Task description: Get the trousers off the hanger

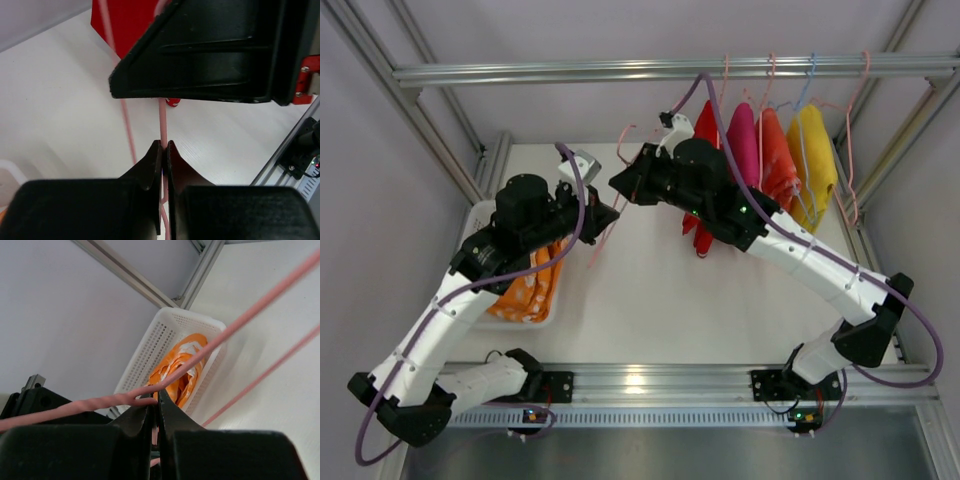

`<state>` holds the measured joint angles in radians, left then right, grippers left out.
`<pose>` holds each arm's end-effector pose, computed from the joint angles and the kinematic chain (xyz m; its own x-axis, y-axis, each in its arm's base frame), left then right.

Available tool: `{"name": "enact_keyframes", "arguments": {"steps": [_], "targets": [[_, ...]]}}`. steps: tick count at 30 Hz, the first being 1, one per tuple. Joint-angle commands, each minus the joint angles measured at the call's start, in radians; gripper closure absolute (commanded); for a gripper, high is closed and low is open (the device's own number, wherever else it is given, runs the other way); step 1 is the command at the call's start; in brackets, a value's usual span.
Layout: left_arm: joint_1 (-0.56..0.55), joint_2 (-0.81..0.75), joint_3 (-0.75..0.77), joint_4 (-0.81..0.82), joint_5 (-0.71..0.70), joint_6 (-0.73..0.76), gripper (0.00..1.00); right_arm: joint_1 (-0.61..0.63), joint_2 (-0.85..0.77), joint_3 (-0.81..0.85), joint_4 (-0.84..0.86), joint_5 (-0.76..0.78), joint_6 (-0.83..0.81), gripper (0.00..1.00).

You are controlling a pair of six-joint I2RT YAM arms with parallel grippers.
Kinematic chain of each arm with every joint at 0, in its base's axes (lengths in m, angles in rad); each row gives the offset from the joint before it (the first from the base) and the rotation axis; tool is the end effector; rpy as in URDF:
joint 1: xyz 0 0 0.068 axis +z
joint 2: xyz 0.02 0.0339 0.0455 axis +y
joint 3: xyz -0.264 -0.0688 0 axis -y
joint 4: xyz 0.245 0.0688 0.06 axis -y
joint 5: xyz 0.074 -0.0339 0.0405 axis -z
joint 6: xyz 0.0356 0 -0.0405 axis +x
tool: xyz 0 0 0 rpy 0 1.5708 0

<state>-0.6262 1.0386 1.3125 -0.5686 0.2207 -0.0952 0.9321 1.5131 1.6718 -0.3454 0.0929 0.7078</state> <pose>0.1654 -0.1292 0.4334 -0.3048 0.1060 -0.9465 0.7159 0.6810 -0.1543 0.2082 0.2748 0.4547 -0.5685 0.3203 -0.7578 -0.4942 0.6035 0.6258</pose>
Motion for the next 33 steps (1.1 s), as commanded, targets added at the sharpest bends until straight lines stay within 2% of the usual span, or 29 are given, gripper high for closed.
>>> {"name": "enact_keyframes", "arguments": {"steps": [1, 2, 4, 5, 6, 8, 9, 10, 11, 12, 17, 21, 24, 31, 33], "targets": [[0.003, -0.009, 0.036, 0.072, 0.002, -0.017, 1.00, 0.016, -0.031, 0.014, 0.043, -0.015, -0.016, 1.00], [0.003, -0.012, 0.034, 0.073, 0.003, -0.024, 1.00, 0.016, -0.033, 0.013, 0.045, -0.015, -0.018, 1.00], [0.002, -0.023, 0.031, 0.070, -0.006, -0.049, 1.00, 0.014, -0.042, 0.005, 0.051, -0.018, -0.030, 0.88], [0.003, -0.028, 0.030, 0.070, -0.026, -0.057, 1.00, 0.011, -0.045, -0.001, 0.052, -0.022, -0.034, 0.78], [0.003, -0.035, 0.028, 0.067, -0.035, -0.066, 1.00, 0.010, -0.060, -0.007, 0.055, -0.036, -0.042, 0.59], [0.009, -0.041, 0.022, 0.059, -0.056, -0.116, 1.00, -0.003, -0.079, -0.036, 0.066, -0.041, -0.071, 0.38], [0.019, -0.043, 0.019, 0.058, -0.057, -0.135, 1.00, -0.009, -0.099, -0.049, 0.066, -0.041, -0.080, 0.23], [0.043, -0.041, 0.019, 0.056, -0.050, -0.171, 1.00, -0.016, -0.111, -0.075, 0.066, -0.039, -0.099, 0.11], [0.052, -0.040, 0.022, 0.059, -0.046, -0.185, 1.00, -0.022, -0.122, -0.090, 0.066, -0.036, -0.108, 0.04], [0.062, -0.031, 0.024, 0.062, -0.041, -0.193, 1.00, -0.026, -0.148, -0.104, 0.065, -0.024, -0.117, 0.01], [0.063, 0.030, 0.082, 0.075, -0.079, -0.209, 1.00, -0.052, -0.238, -0.188, 0.056, 0.016, -0.192, 0.00], [0.063, 0.122, 0.198, 0.067, -0.107, -0.221, 1.00, -0.079, -0.312, -0.244, 0.051, 0.048, -0.235, 0.01], [0.063, 0.230, 0.269, 0.069, -0.115, -0.259, 1.00, -0.108, -0.382, -0.288, 0.077, 0.041, -0.261, 0.01], [0.083, 0.468, 0.536, 0.033, -0.152, -0.342, 1.00, -0.229, -0.453, -0.307, 0.060, -0.002, -0.280, 0.01], [0.085, 0.521, 0.562, 0.035, -0.162, -0.342, 1.00, -0.248, -0.478, -0.307, 0.057, -0.008, -0.283, 0.00]]}}
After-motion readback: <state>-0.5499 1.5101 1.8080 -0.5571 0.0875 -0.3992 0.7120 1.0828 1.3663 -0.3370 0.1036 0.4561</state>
